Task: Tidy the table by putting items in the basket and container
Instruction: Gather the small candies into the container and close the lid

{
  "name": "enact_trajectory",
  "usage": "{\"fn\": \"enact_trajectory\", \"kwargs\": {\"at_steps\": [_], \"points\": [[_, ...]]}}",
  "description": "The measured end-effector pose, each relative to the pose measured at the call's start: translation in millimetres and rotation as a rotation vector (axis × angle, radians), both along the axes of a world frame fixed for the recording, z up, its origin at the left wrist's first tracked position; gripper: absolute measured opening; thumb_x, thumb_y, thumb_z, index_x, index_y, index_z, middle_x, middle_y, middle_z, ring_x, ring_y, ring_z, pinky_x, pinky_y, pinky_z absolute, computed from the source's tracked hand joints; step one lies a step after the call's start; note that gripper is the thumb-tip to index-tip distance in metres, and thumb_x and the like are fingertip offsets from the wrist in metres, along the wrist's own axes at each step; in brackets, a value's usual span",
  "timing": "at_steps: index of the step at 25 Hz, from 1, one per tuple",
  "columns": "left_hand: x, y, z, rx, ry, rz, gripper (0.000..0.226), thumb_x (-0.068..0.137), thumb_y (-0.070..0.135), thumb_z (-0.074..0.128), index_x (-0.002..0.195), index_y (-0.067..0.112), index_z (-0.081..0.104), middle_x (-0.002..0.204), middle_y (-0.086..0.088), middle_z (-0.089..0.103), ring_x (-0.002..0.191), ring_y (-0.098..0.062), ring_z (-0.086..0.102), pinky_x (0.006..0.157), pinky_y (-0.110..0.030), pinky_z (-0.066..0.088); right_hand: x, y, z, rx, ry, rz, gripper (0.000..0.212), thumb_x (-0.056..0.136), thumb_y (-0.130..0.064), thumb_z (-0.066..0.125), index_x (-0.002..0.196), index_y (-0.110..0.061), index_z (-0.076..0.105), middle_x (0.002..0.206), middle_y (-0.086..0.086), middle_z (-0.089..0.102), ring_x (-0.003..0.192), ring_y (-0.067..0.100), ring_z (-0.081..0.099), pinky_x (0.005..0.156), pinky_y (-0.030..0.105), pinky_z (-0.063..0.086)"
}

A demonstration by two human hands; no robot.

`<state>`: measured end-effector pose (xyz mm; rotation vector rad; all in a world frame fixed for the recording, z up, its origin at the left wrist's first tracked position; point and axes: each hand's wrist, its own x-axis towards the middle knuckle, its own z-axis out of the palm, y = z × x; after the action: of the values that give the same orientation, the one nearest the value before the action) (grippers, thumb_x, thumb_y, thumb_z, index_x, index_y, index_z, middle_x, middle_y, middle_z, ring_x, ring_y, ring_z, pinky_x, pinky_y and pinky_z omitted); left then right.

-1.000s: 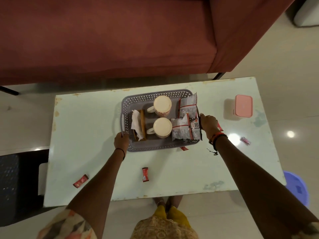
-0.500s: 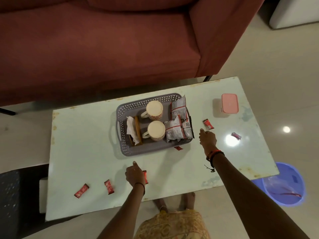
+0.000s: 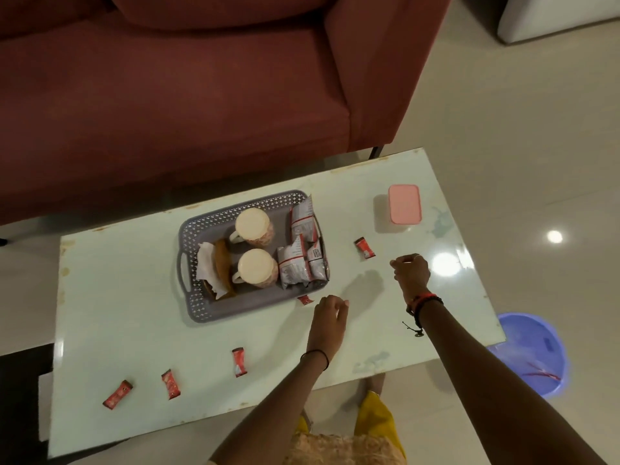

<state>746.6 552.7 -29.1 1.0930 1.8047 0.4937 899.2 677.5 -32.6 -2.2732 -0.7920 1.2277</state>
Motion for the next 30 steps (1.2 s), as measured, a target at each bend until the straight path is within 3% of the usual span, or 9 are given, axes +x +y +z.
{"fn": "enact_trajectory", "kwargs": {"at_steps": [4, 7, 9, 11, 14, 16, 20, 26, 30], "points": [[42.0, 58.3, -3.8, 0.066, 0.049, -0.121, 0.016, 0.095, 0.016, 0.046, 0.103, 0.007, 0.056, 0.108, -0.011, 0.058, 0.105, -0.022, 0.053, 0.091, -0.028, 0.042, 47.2, 28.5, -0.2, -0.019, 0.019, -0.02, 0.021, 0.079, 0.007, 0.049, 0.086, -0.011, 0.057, 0.088, 0.015, 0.06, 0.068, 0.027, 0.056, 0.067, 0.026, 0.054], [60.8, 108.1, -4.9, 0.106, 0.067, -0.131, 0.028, 0.09, -0.007, 0.037, 0.109, 0.001, 0.055, 0.117, -0.017, 0.054, 0.11, -0.029, 0.054, 0.099, -0.036, 0.043, 72.6, 57.0, 1.6, -0.004, 0.005, 0.007, 0.024, 0.08, 0.006, 0.044, 0.09, -0.008, 0.061, 0.095, 0.017, 0.064, 0.064, 0.023, 0.054, 0.048, 0.012, 0.047], [72.5, 142.8, -6.1, 0.123, 0.071, -0.127, 0.033, 0.088, -0.011, 0.036, 0.113, 0.002, 0.053, 0.121, -0.017, 0.05, 0.111, -0.031, 0.054, 0.098, -0.04, 0.045, 88.9, 79.7, -1.9, 0.02, -0.062, 0.078, 0.026, 0.081, 0.006, 0.046, 0.097, -0.003, 0.063, 0.104, 0.02, 0.068, 0.075, 0.023, 0.055, 0.051, 0.015, 0.043], [79.1, 174.4, -6.9, 0.135, 0.122, -0.167, 0.034, 0.088, -0.003, 0.047, 0.121, 0.007, 0.048, 0.128, -0.012, 0.045, 0.116, -0.03, 0.05, 0.093, -0.042, 0.049, 97.9, 100.5, -6.3, 0.058, -0.095, 0.173, 0.027, 0.083, 0.007, 0.047, 0.104, 0.0, 0.061, 0.112, 0.02, 0.066, 0.089, 0.025, 0.058, 0.055, 0.012, 0.041], [86.6, 220.5, -12.7, 0.121, 0.201, -0.287, 0.068, 0.079, 0.015, 0.07, 0.136, 0.01, 0.033, 0.143, -0.01, 0.037, 0.129, -0.027, 0.04, 0.101, -0.043, 0.047, 101.5, 133.0, -12.7, 0.083, -0.117, 0.419, 0.041, 0.086, 0.001, 0.057, 0.127, 0.0, 0.051, 0.131, 0.019, 0.054, 0.12, 0.029, 0.053, 0.095, 0.023, 0.039], [90.6, 247.1, -20.4, 0.122, 0.308, -0.42, 0.094, 0.071, 0.028, 0.078, 0.143, 0.009, 0.021, 0.15, -0.013, 0.031, 0.137, -0.027, 0.032, 0.113, -0.04, 0.034, 98.0, 152.8, -16.1, 0.092, -0.115, 0.541, 0.051, 0.088, -0.003, 0.059, 0.137, -0.003, 0.044, 0.138, 0.018, 0.047, 0.128, 0.03, 0.046, 0.105, 0.032, 0.036], [101.5, 274.3, -40.4, 0.076, 0.441, -0.593, 0.119, 0.063, 0.045, 0.08, 0.147, 0.009, 0.004, 0.156, -0.012, 0.018, 0.144, -0.03, 0.019, 0.118, -0.044, 0.018, 89.9, 179.4, -27.7, 0.077, -0.141, 0.73, 0.064, 0.088, -0.007, 0.062, 0.145, -0.003, 0.032, 0.144, 0.018, 0.04, 0.133, 0.032, 0.042, 0.109, 0.035, 0.034], [104.2, 283.4, -51.7, 0.069, 0.445, -0.603, 0.115, 0.058, 0.047, 0.082, 0.145, 0.011, 0.015, 0.151, -0.011, 0.027, 0.136, -0.03, 0.033, 0.111, -0.042, 0.032, 84.7, 188.4, -33.9, 0.105, -0.25, 0.881, 0.051, 0.083, -0.003, 0.066, 0.13, 0.0, 0.048, 0.129, 0.018, 0.051, 0.117, 0.033, 0.053, 0.099, 0.036, 0.045], [101.1, 285.2, -51.3, 0.091, 0.435, -0.611, 0.113, 0.054, 0.049, 0.083, 0.142, 0.012, 0.022, 0.147, -0.01, 0.033, 0.131, -0.029, 0.039, 0.109, -0.04, 0.035, 81.1, 196.8, -29.4, 0.076, -0.324, 1.021, 0.064, 0.078, -0.01, 0.074, 0.134, -0.001, 0.044, 0.132, 0.017, 0.045, 0.121, 0.033, 0.047, 0.104, 0.038, 0.043]]}}
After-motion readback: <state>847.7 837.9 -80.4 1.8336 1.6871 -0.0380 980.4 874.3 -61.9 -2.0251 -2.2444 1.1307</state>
